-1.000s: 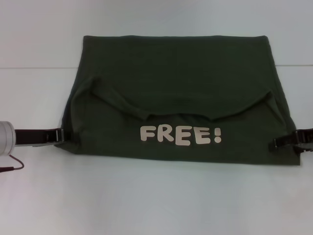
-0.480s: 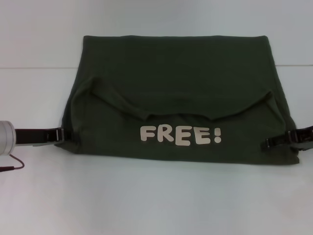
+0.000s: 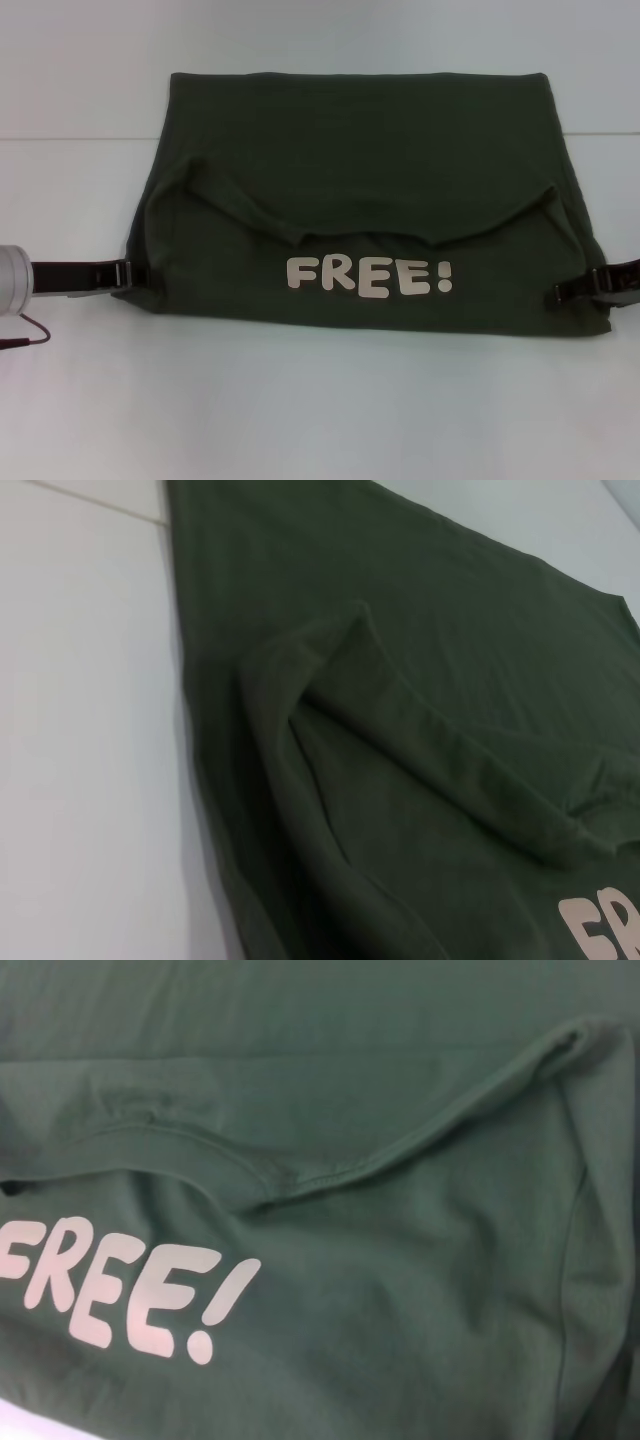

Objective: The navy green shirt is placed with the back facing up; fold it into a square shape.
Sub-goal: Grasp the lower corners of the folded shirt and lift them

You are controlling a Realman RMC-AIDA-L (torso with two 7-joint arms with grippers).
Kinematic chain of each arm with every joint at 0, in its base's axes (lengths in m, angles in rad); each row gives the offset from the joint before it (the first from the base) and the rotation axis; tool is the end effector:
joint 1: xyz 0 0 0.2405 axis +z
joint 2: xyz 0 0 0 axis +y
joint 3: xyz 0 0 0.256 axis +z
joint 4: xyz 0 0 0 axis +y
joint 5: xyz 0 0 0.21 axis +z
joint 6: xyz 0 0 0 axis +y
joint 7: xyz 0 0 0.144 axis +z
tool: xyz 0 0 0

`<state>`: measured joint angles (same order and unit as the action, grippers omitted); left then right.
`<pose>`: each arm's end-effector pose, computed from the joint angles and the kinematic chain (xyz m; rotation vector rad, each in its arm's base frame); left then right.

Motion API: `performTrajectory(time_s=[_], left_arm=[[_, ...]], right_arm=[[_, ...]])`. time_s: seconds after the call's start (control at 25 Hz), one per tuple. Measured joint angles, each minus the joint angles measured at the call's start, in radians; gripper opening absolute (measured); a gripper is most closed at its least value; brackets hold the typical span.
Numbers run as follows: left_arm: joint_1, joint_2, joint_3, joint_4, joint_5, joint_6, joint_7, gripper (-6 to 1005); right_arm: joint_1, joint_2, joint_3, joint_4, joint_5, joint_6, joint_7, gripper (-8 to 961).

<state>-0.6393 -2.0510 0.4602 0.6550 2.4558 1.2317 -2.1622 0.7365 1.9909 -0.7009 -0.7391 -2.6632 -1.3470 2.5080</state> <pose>-0.3182 0.3734 0.0229 -2.1314 -1.5847 -0.3590 0.2908 0.3920 0.0403 -2.1556 1.6568 -0.0665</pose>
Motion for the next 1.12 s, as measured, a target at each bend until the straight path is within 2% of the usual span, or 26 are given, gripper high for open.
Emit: performTrajectory(time_s=[0.24,0.44,0.56,0.76,0.96,1.12], left_arm=[[0.000,0.001,-0.001,0.001,0.000,0.000,0.000,35],[0.000,0.001,-0.002,0.007,0.000,0.001,-0.002,35],[-0.001,0.002,-0.002,0.008,-0.001,0.002,-0.004,35],[-0.002,0.002,-0.002,0.010,-0.001,0.002,-0.006,34],[0.003,0.004,-0.012,0.022,-0.001,0.040,-0.008,34],[0.022,0.019,-0.068,0.050,-0.001,0.153,-0.008,34]], right_arm=[[-0.001,-0.001,0.000,0.001,-0.002,0.002,0.000,755],[0.002,-0.002,-0.012,0.006,-0.003,0.003,0.001,506],[0.002,-0.004,-0.021,0.006,-0.003,0.003,0.003,264],[0.001,-0.008,-0.022,0.002,-0.003,0.002,0.007,36],[0.000,-0.017,-0.021,0.000,-0.003,-0.020,-0.008,31],[-0.004,-0.047,-0.005,0.000,0.005,-0.118,-0.051,30]])
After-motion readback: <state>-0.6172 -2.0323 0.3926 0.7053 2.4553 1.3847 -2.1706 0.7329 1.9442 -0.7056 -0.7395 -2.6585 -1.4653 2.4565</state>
